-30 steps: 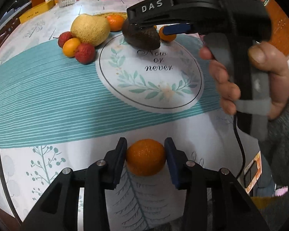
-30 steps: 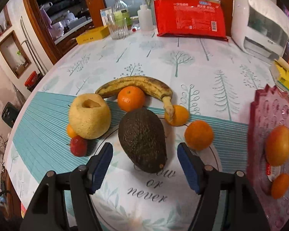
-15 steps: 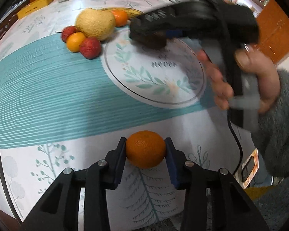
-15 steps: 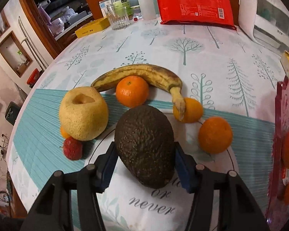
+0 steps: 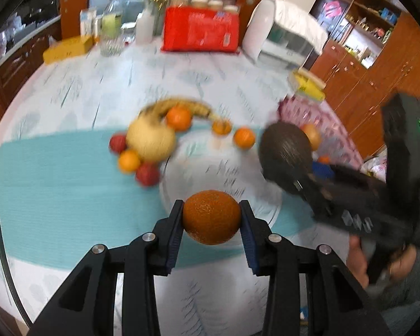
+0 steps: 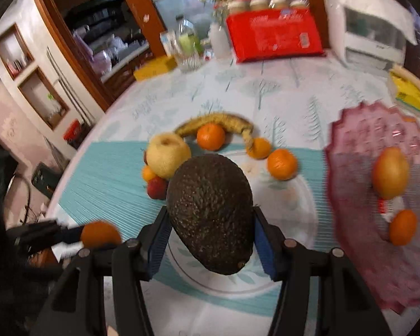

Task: Organize fruits
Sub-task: 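Carry mandarin and avocado into the pink bowl and release both, then grasp the yellow pear with the left tool while the right tool grasps a mandarin, then carry pear and mandarin over the pink bowl and open both tools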

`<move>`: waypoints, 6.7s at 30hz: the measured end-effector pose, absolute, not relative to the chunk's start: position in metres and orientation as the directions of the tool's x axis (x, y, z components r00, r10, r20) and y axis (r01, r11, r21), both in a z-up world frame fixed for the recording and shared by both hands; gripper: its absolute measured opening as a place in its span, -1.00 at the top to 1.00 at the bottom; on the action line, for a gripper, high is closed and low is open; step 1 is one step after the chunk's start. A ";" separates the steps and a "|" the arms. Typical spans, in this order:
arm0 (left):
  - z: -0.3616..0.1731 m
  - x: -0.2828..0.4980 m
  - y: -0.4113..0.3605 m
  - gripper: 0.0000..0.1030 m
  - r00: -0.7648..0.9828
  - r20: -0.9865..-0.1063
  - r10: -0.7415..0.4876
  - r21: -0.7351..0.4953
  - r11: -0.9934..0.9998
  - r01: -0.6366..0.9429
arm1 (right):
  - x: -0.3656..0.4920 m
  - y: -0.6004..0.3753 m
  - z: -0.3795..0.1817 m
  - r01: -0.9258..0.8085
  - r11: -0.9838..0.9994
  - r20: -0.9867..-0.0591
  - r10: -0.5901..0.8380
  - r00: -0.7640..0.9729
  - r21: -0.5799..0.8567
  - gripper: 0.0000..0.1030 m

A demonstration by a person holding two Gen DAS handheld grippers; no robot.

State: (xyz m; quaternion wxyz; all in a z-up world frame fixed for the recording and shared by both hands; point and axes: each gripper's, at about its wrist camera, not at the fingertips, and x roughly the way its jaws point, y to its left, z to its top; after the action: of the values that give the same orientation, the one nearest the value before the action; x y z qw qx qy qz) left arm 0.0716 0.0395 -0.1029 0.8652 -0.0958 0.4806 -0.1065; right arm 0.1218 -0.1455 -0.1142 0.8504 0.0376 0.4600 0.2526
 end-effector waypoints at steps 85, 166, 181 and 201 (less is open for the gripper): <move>-0.093 0.153 -0.164 -0.59 0.460 -0.867 -0.193 -0.022 0.936 0.351 | 0.128 -0.335 -0.107 0.199 0.971 -0.837 -0.001 0.547 0.129 -0.26; -0.190 0.228 0.069 -0.45 0.379 -0.906 -0.188 -0.059 0.943 0.326 | 0.218 -0.124 -0.206 0.256 0.940 -0.821 0.044 0.569 0.227 0.20; -0.202 0.231 0.067 -0.43 0.364 -0.910 -0.196 -0.056 0.931 0.360 | 0.189 -0.122 -0.189 0.212 0.947 -0.817 0.082 0.570 0.243 0.21; -0.116 0.202 0.046 -0.41 0.448 -0.848 -0.282 -0.123 0.928 0.351 | 0.134 -0.137 -0.105 0.122 0.958 -0.742 0.117 0.660 0.259 0.22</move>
State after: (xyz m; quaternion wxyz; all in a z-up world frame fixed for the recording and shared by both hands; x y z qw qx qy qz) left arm 0.2019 0.0461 -0.1156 0.8502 0.0352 0.4912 -0.1863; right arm 0.1341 -0.1369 -0.1048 0.8996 0.1446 0.4121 -0.0014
